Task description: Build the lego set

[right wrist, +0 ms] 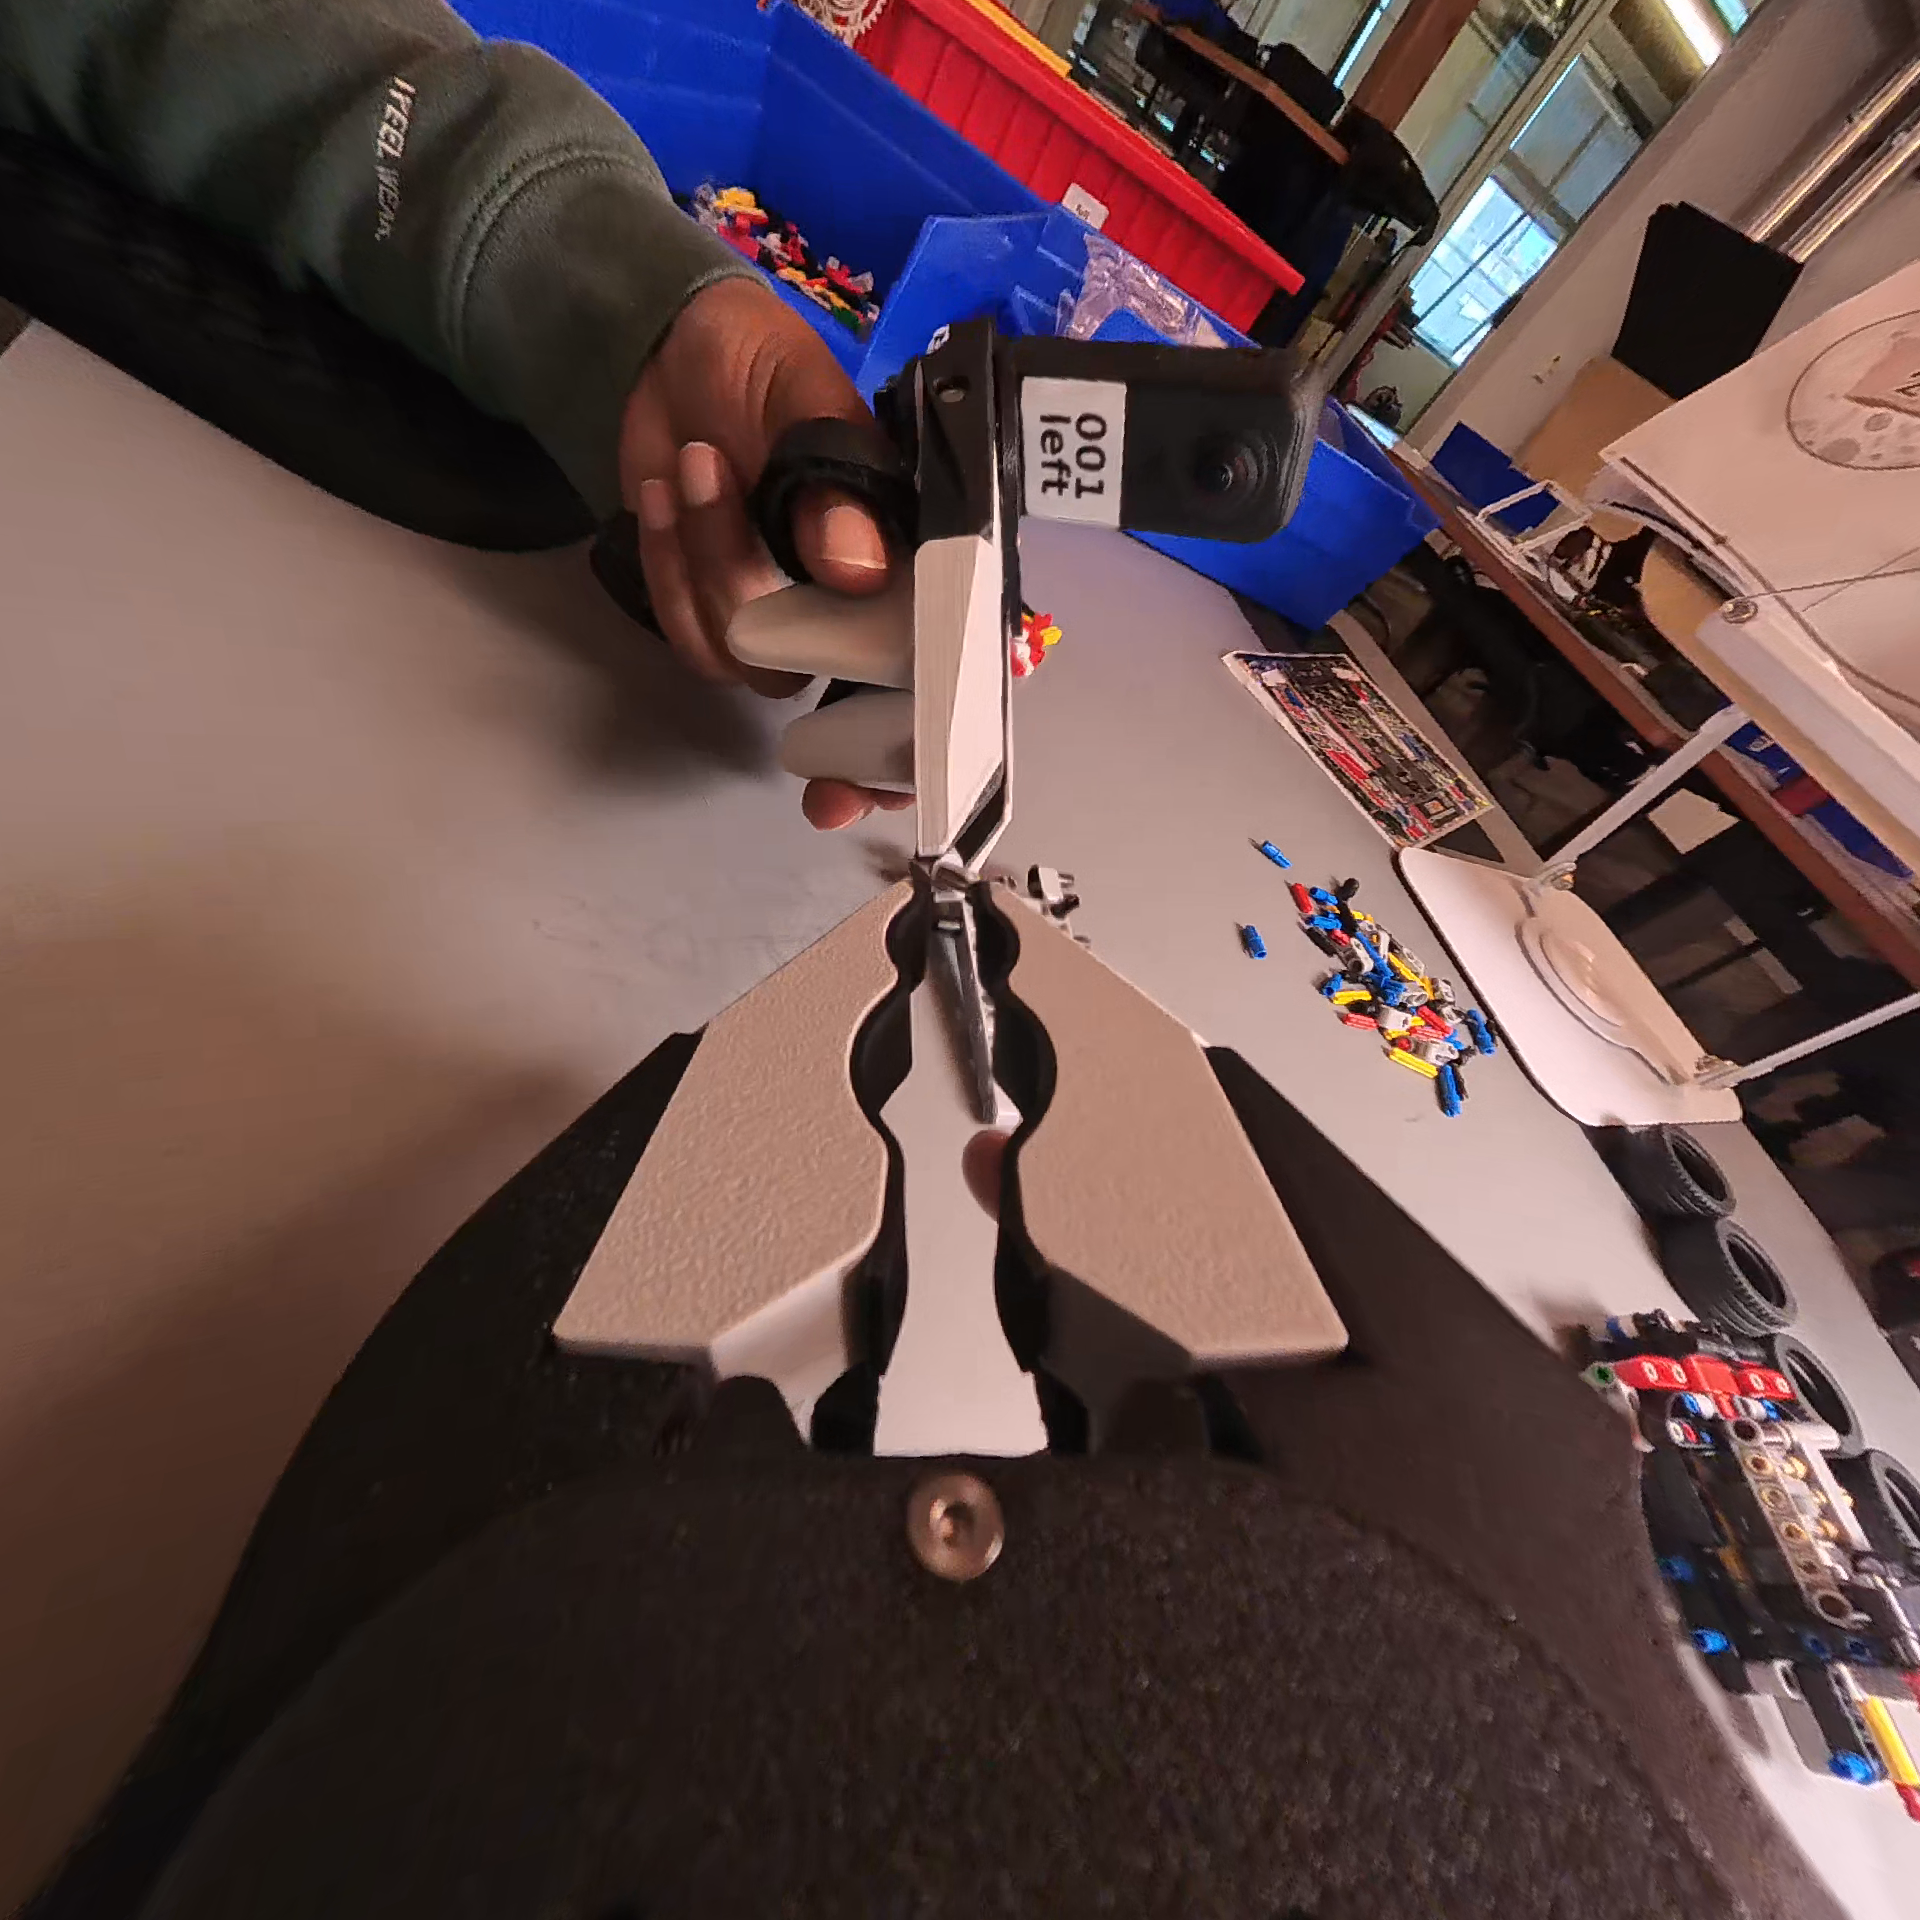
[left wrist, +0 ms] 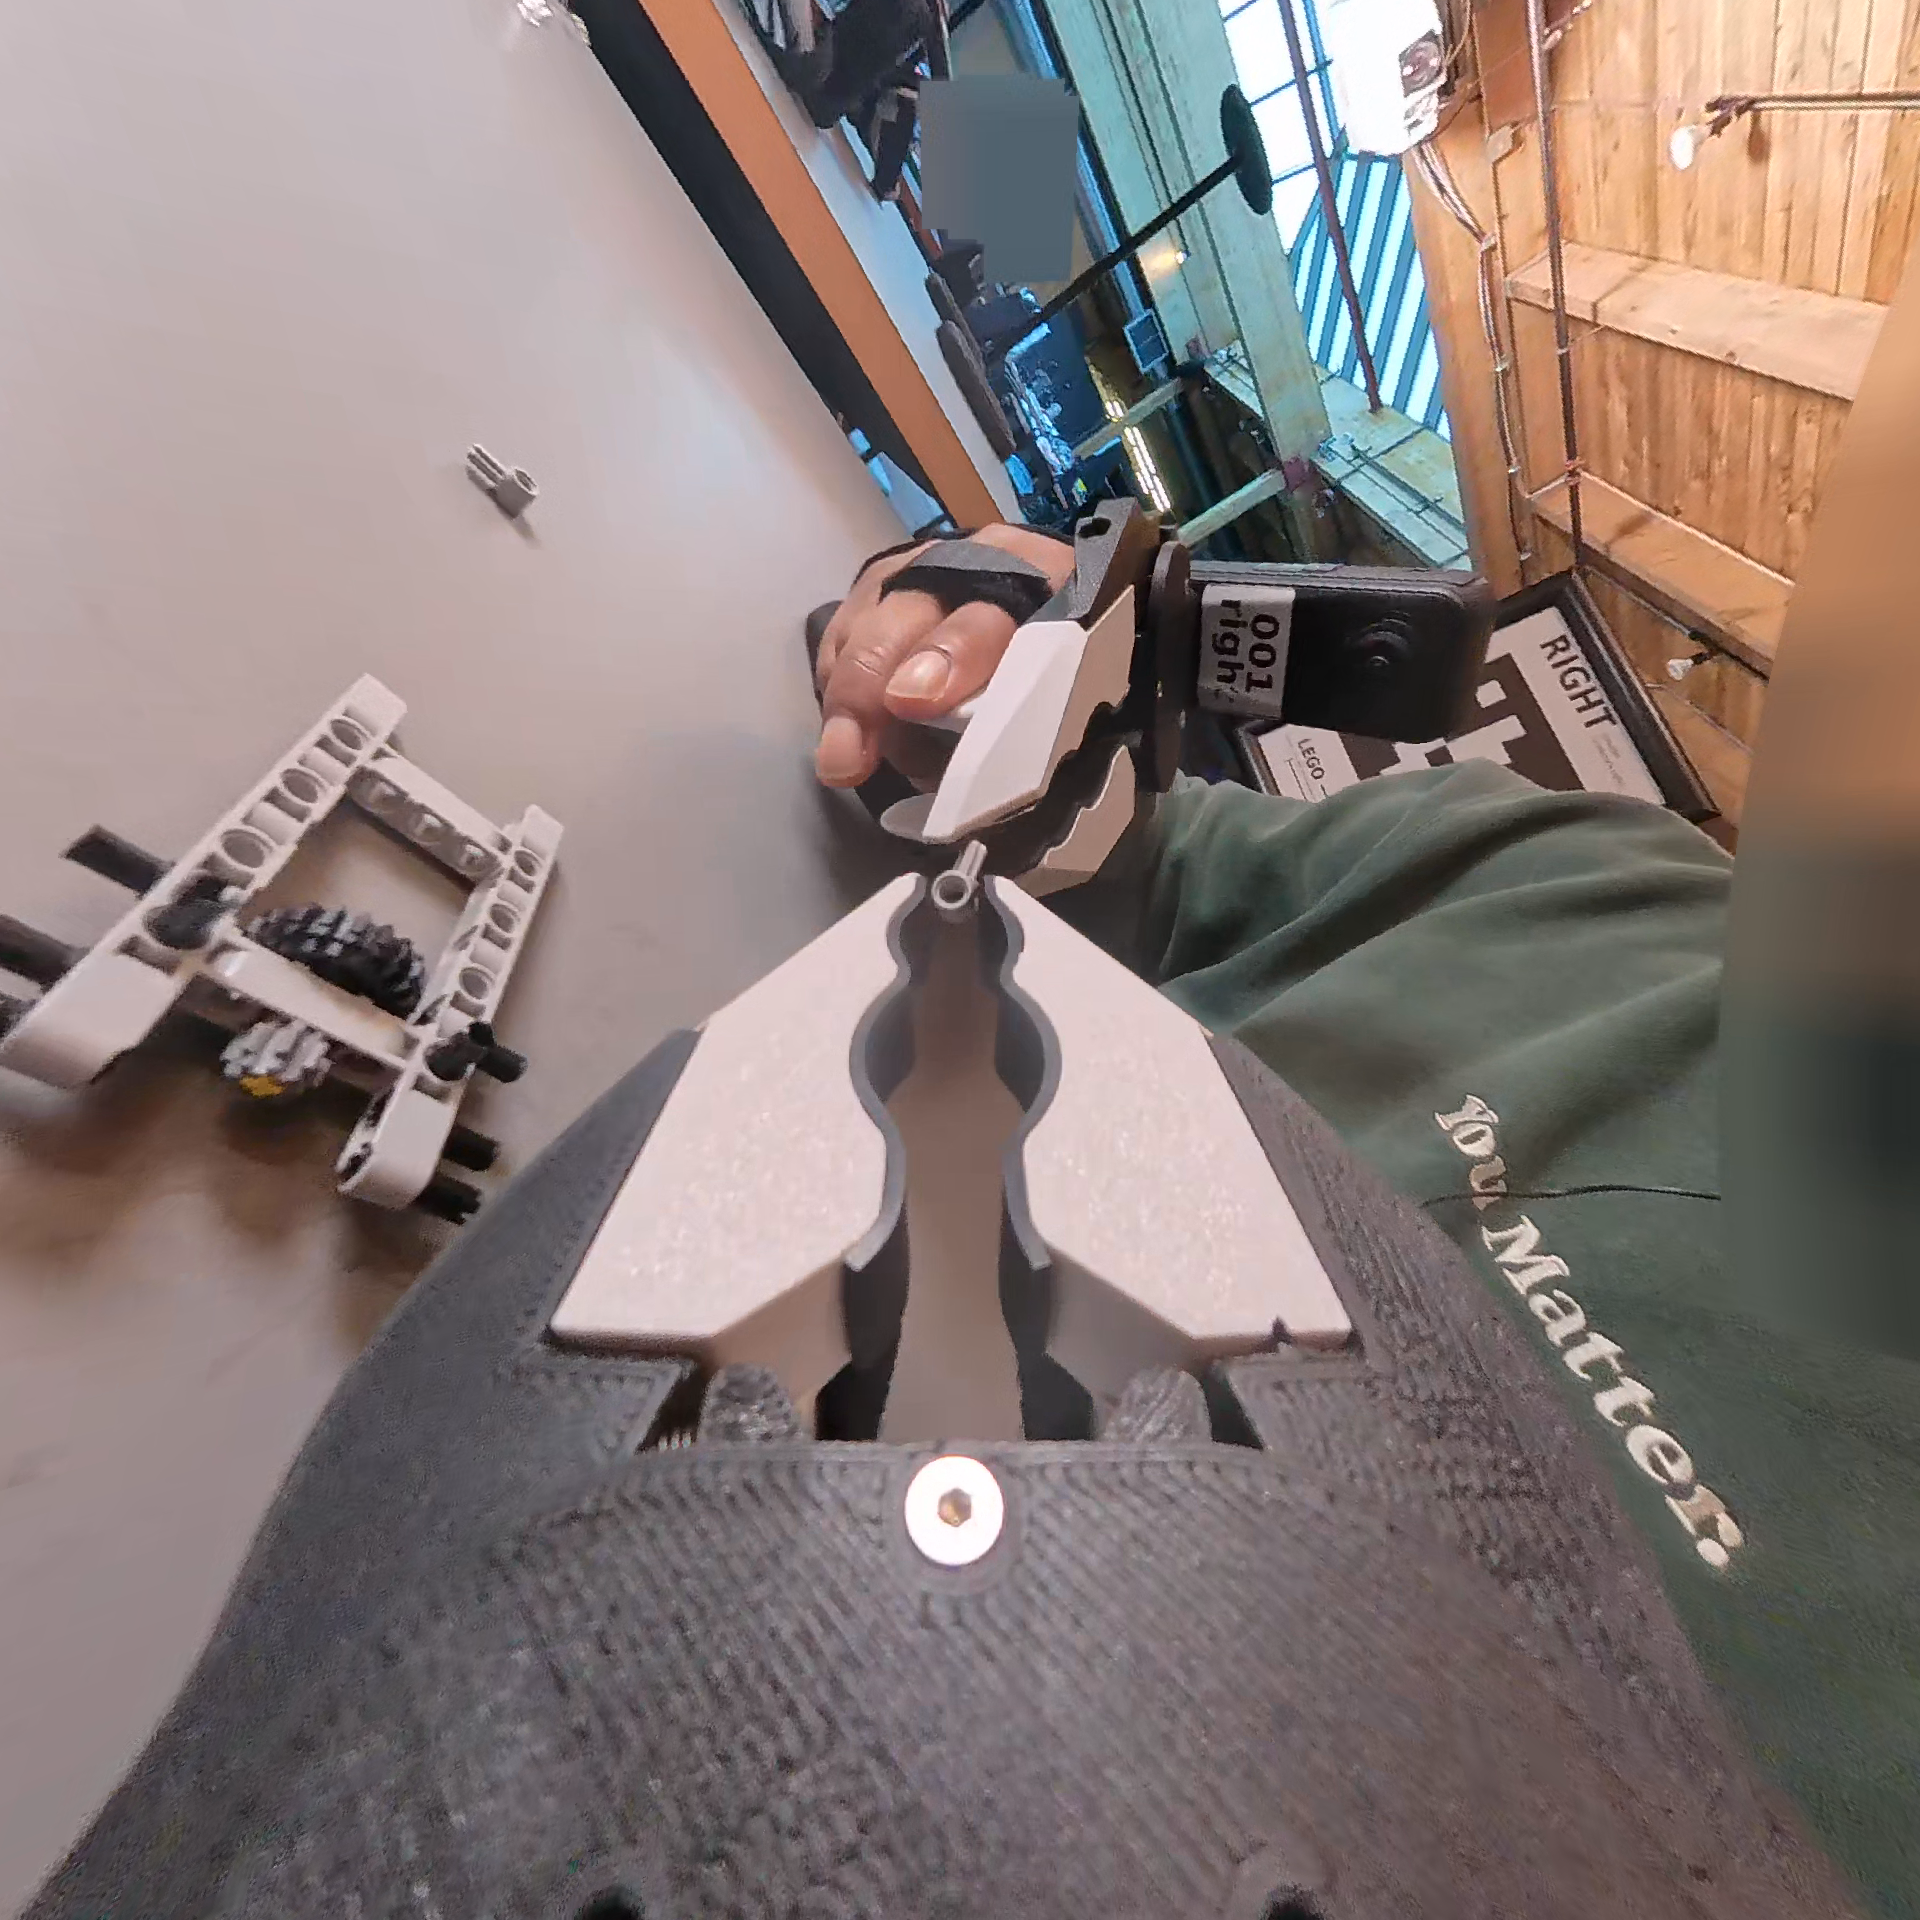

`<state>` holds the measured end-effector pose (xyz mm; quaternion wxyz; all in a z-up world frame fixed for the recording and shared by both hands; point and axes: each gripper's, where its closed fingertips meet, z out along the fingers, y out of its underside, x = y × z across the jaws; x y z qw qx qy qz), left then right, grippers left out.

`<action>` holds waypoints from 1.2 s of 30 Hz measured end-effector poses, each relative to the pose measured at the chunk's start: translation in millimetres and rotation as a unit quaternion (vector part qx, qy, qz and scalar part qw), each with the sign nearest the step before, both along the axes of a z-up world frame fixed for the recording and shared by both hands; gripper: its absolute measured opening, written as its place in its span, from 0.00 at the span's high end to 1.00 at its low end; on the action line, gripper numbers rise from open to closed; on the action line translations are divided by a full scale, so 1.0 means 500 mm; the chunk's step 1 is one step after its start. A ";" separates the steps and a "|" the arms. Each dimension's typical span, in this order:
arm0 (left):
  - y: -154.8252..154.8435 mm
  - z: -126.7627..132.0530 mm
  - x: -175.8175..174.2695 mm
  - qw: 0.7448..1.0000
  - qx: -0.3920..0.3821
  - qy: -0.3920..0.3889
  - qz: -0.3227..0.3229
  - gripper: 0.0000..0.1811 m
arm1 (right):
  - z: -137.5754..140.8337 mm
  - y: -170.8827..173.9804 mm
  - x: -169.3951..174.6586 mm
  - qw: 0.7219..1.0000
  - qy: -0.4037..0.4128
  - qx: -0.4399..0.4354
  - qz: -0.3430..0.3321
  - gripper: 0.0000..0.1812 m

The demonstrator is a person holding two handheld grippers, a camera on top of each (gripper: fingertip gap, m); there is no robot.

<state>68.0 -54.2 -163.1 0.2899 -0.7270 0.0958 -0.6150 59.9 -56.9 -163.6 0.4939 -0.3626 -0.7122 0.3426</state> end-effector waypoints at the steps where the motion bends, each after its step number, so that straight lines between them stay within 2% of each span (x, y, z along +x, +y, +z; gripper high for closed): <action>1: 0.006 -0.001 -0.005 1.000 0.005 0.005 0.011 0.96 | -0.004 0.006 0.002 1.000 -0.009 -0.001 -0.003 0.97; 4: 0.030 0.003 -0.044 0.996 0.042 0.039 0.062 0.89 | -0.039 0.090 0.016 0.993 -0.072 0.005 -0.090 0.96; 6: 0.041 0.013 -0.076 0.990 0.078 0.074 0.096 0.87 | -0.086 0.182 0.049 0.971 -0.148 0.005 -0.189 0.96; 7: 0.045 0.015 -0.092 0.984 0.096 0.096 0.112 0.87 | -0.105 0.207 0.065 0.960 -0.179 -0.005 -0.217 0.96; 10: 0.055 0.008 -0.136 0.961 0.140 0.183 0.155 0.83 | -0.134 0.231 0.089 0.938 -0.230 -0.048 -0.253 0.96; 16: 0.069 0.008 -0.209 0.893 0.203 0.327 0.235 0.80 | -0.140 0.253 0.102 0.920 -0.249 -0.055 -0.297 0.96; 22: 0.069 0.029 -0.239 0.851 0.234 0.378 0.280 0.76 | -0.138 0.255 0.104 0.919 -0.244 -0.059 -0.304 0.95; 27: 0.056 0.047 -0.253 0.834 0.250 0.387 0.303 0.75 | -0.123 0.251 0.100 0.924 -0.214 -0.117 -0.296 0.90; 31: 0.035 0.059 -0.263 0.826 0.258 0.390 0.314 0.73 | -0.070 0.245 0.083 0.933 -0.140 -0.189 -0.273 0.86; 36: 0.013 0.082 -0.305 0.808 0.265 0.392 0.353 0.74 | 0.028 0.247 0.067 0.946 -0.003 -0.215 -0.242 0.79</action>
